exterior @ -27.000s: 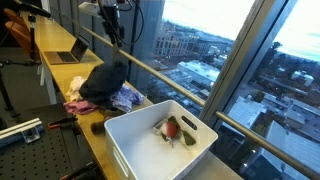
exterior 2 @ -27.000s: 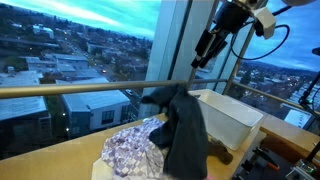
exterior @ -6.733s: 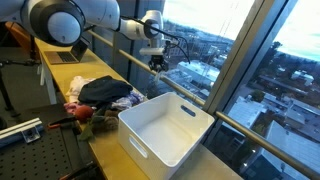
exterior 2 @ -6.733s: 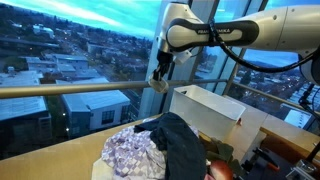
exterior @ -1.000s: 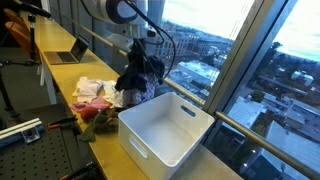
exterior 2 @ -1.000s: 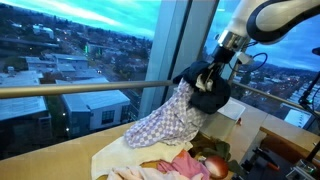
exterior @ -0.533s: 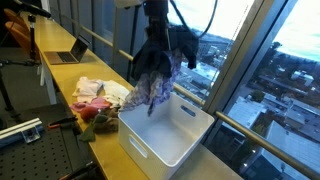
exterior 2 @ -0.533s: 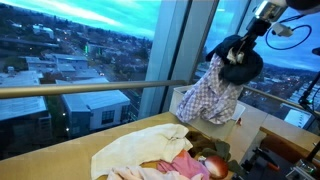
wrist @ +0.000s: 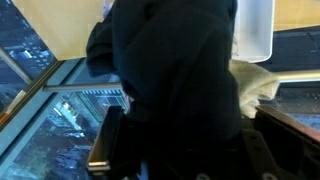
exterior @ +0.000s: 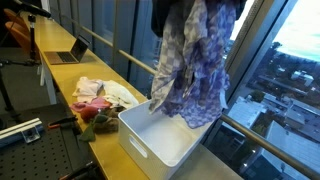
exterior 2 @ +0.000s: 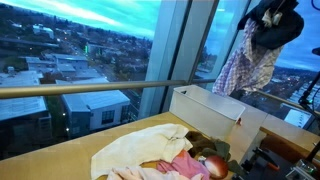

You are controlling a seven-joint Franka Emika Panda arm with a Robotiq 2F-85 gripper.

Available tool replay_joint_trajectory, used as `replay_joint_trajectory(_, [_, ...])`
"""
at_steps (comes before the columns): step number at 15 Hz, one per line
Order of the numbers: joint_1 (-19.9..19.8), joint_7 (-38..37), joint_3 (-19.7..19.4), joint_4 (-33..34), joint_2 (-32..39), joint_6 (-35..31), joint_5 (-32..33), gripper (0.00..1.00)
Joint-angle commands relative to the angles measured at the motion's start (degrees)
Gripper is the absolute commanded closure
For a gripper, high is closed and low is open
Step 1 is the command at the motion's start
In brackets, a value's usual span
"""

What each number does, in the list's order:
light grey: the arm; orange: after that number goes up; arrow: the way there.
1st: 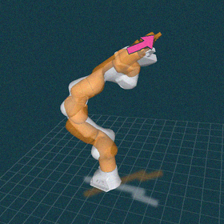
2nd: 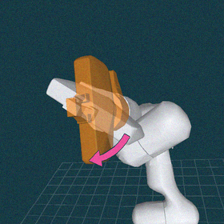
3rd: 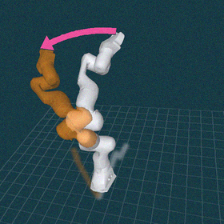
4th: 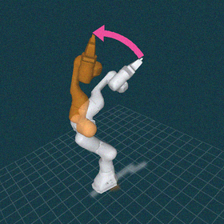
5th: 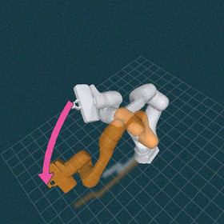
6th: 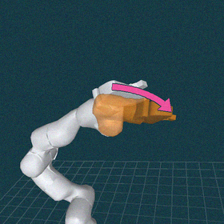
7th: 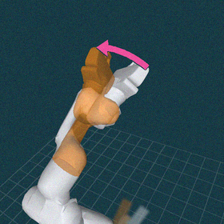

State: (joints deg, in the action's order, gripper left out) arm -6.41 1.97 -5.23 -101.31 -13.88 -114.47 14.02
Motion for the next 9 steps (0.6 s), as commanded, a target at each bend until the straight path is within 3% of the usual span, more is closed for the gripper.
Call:
replay_joint_trajectory(1, [0.14, 4.74, -1.11, 11.46, 6.09, 4.72, -1.08, 0.99])
replay_joint_trajectory(9, [-0.59, 10.82, -2.25, 10.68, 17.91, 1.11, -8.88, 0.99])
